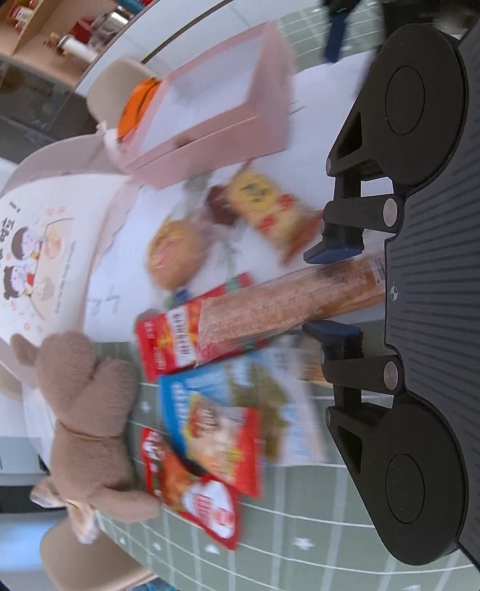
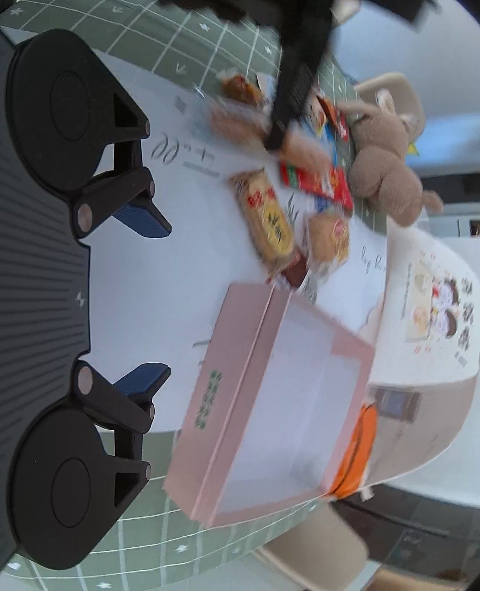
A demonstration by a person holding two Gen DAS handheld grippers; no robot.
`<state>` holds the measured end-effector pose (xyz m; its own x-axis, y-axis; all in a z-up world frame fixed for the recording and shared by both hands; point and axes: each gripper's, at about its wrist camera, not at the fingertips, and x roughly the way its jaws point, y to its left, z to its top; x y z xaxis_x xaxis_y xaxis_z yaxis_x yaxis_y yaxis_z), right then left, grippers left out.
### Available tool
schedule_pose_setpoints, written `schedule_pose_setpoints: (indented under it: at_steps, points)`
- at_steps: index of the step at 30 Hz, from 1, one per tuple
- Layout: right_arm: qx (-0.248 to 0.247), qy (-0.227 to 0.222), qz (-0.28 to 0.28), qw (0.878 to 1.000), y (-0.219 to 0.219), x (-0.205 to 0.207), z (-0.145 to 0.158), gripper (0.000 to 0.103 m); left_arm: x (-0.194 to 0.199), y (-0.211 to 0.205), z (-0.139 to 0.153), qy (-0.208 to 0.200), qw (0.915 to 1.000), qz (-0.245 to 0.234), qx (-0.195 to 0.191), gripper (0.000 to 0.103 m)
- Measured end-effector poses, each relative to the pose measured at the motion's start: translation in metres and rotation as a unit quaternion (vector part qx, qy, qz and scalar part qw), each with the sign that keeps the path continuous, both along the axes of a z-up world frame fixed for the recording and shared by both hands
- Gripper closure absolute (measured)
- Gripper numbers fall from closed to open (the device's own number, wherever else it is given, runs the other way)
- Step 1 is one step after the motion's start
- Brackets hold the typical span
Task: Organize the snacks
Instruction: 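Grasp the long corn puff stick from the snack pile with the left gripper, then lift the corn puff stick with the left gripper while the right gripper grasps the yellow biscuit packet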
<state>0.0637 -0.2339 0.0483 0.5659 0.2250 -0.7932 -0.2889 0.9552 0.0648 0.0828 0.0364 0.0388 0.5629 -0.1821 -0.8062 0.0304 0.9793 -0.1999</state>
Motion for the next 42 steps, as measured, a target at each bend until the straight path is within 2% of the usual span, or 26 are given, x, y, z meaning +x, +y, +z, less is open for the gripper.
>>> schedule_pose_setpoints:
  at_steps: [3, 6, 14, 16, 18, 19, 23, 24, 29, 33, 37, 40, 42]
  points:
    - [0.005, 0.007, -0.003, 1.0, 0.004, 0.007, -0.003, 0.028, -0.022, 0.006, -0.001, 0.014, 0.9997, -0.008, -0.018, 0.068]
    - [0.004, 0.005, 0.014, 1.0, 0.023, 0.012, -0.003, 0.028, -0.042, 0.014, 0.0, 0.017, 0.9997, -0.011, -0.017, 0.069]
    - [0.009, -0.019, 0.03, 0.999, 0.087, 0.041, 0.001, 0.028, -0.07, 0.05, 0.003, 0.029, 0.999, 0.025, -0.025, 0.069]
    - [-0.001, -0.028, 0.018, 0.999, 0.1, 0.052, -0.001, 0.033, -0.072, 0.053, 0.003, 0.029, 0.999, 0.025, -0.023, 0.069]
    - [-0.004, -0.023, 0.01, 1.0, 0.108, 0.065, -0.005, 0.047, -0.074, 0.055, 0.002, 0.031, 0.999, 0.021, -0.026, 0.069]
    - [0.002, -0.02, 0.007, 1.0, 0.109, 0.07, -0.005, 0.047, -0.075, 0.056, 0.002, 0.031, 0.999, 0.018, -0.027, 0.069]
    - [0.029, 0.016, 0.008, 0.999, 0.108, 0.074, 0.0, 0.074, -0.072, 0.058, 0.001, 0.032, 0.9989, 0.01, -0.032, 0.069]
    - [0.032, 0.022, 0.012, 0.999, 0.107, 0.07, -0.001, 0.076, -0.07, 0.058, 0.001, 0.031, 0.9989, 0.008, -0.033, 0.069]
    - [0.013, 0.035, 0.015, 0.999, 0.095, 0.045, -0.009, 0.076, -0.059, 0.049, 0.0, 0.029, 0.9989, -0.008, -0.035, 0.069]
    - [-0.005, 0.026, -0.001, 1.0, 0.084, 0.031, -0.012, 0.076, -0.049, 0.039, 0.0, 0.03, 0.9987, -0.028, -0.031, 0.069]
    - [-0.002, 0.018, -0.019, 1.0, 0.072, 0.026, -0.007, 0.076, -0.044, 0.03, 0.0, 0.032, 0.9978, -0.048, -0.033, 0.069]
    - [-0.006, 0.011, -0.032, 0.999, 0.068, 0.023, -0.003, 0.068, -0.046, 0.028, -0.001, 0.032, 0.9973, -0.056, -0.035, 0.07]
    - [-0.009, 0.006, -0.039, 0.999, 0.066, 0.022, -0.002, 0.056, -0.047, 0.03, -0.001, 0.032, 0.997, -0.059, -0.038, 0.07]
